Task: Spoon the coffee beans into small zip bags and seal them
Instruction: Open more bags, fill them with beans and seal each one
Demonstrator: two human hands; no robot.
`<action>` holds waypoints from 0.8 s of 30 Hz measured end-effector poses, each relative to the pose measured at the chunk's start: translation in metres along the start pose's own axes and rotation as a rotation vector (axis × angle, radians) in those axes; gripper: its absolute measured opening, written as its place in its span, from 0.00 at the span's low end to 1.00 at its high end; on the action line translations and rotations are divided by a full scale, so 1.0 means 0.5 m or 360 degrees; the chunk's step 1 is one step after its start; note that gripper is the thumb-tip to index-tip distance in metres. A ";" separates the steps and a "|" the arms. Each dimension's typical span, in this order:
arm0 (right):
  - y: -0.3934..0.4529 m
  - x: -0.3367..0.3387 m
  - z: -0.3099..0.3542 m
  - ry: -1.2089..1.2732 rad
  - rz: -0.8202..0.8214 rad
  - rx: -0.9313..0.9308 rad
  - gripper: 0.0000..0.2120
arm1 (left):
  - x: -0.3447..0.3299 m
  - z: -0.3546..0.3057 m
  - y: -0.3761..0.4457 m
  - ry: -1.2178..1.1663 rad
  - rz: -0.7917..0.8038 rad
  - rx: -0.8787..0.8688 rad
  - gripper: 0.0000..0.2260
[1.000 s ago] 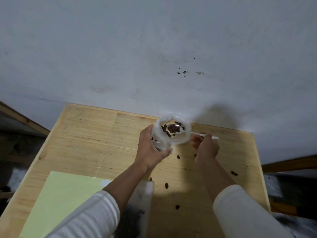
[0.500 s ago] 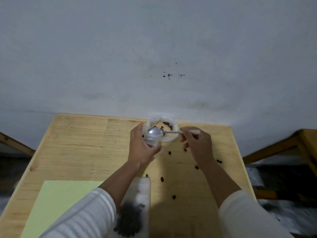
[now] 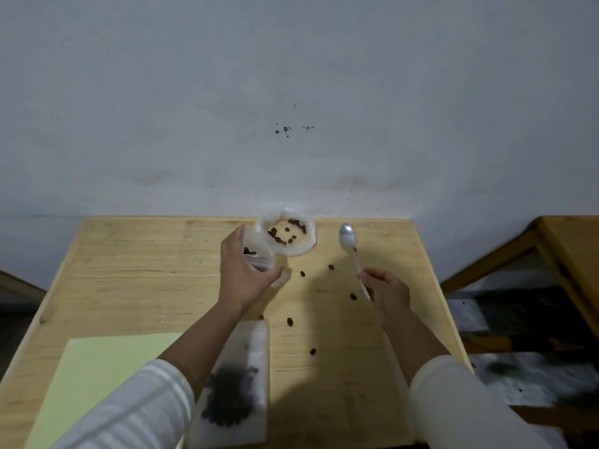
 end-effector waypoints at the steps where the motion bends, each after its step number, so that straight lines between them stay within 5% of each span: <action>1: 0.013 0.009 -0.007 -0.0006 -0.0089 -0.0023 0.04 | -0.003 -0.002 -0.005 0.0007 -0.0015 0.0007 0.45; 8: 0.083 0.044 -0.036 -0.0250 -0.0233 -0.0055 0.07 | -0.033 -0.015 -0.044 0.0048 -0.0118 0.0060 0.44; 18: 0.124 0.047 -0.034 -0.0998 -0.0194 0.0399 0.05 | -0.091 -0.041 -0.085 0.0096 -0.0179 0.0151 0.45; 24: 0.093 0.031 0.007 -0.0924 -0.0104 0.0627 0.11 | -0.114 -0.070 -0.101 0.0042 -0.0190 0.0122 0.45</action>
Point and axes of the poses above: each hand's wrist, its own y-axis towards the middle knuckle, its own x-axis out of the back of the hand, z = x × y, the point moved 2 cm from there along y, towards the middle knuckle, and after that the axes turned 7 degrees about -y, right-handed, at the moved point
